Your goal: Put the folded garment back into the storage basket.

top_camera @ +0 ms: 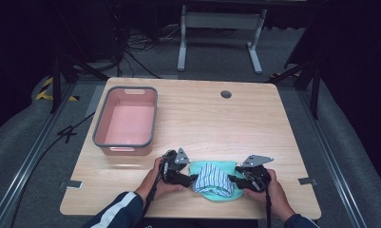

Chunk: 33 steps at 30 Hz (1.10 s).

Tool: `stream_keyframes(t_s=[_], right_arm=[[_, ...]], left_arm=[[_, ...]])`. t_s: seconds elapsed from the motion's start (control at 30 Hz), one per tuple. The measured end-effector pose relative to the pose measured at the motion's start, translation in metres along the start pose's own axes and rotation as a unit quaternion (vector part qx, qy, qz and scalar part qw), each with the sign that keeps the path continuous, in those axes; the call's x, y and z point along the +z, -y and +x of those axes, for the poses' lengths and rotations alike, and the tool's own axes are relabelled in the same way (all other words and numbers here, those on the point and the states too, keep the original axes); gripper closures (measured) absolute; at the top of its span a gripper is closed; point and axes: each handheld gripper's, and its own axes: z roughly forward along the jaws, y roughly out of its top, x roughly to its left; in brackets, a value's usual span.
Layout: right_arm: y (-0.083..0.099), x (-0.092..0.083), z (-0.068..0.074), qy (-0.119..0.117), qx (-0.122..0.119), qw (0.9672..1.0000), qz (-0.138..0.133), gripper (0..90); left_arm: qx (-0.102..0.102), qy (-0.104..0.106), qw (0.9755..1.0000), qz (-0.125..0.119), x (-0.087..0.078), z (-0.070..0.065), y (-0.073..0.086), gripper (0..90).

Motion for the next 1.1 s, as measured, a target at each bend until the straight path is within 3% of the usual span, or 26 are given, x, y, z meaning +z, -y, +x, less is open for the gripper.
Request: stream_keyframes(t_s=[0.2,0.27,0.37,0.43,0.73,1.1], right_arm=[[0.001,-0.002,0.002,-0.01,0.006,0.9999,-0.003,72.4],[0.002,-0.002,0.003,-0.014,0.008,0.9999,-0.004,75.0],[0.002,-0.002,0.002,-0.019,0.009,0.9998,-0.006,77.9],[0.003,-0.002,0.002,-0.021,0.011,0.9997,-0.008,79.9],[0.002,-0.006,-0.001,-0.014,0.015,0.9997,-0.012,82.4],[-0.01,-0.02,-0.007,-0.009,0.02,0.9992,-0.035,82.5]], left_arm=[[0.006,0.031,0.9995,-0.003,0.0,-0.001,-0.002,56.6],[-0.001,0.047,0.9989,-0.008,0.002,-0.002,-0.003,64.4],[0.005,0.065,0.9978,-0.008,0.003,-0.001,-0.004,74.8],[-0.001,0.07,0.9975,-0.011,0.004,-0.001,-0.004,77.2],[0.024,0.056,0.9981,0.002,0.002,-0.005,-0.014,81.6],[0.023,0.056,0.9981,-0.005,-0.007,-0.002,-0.027,82.1]])
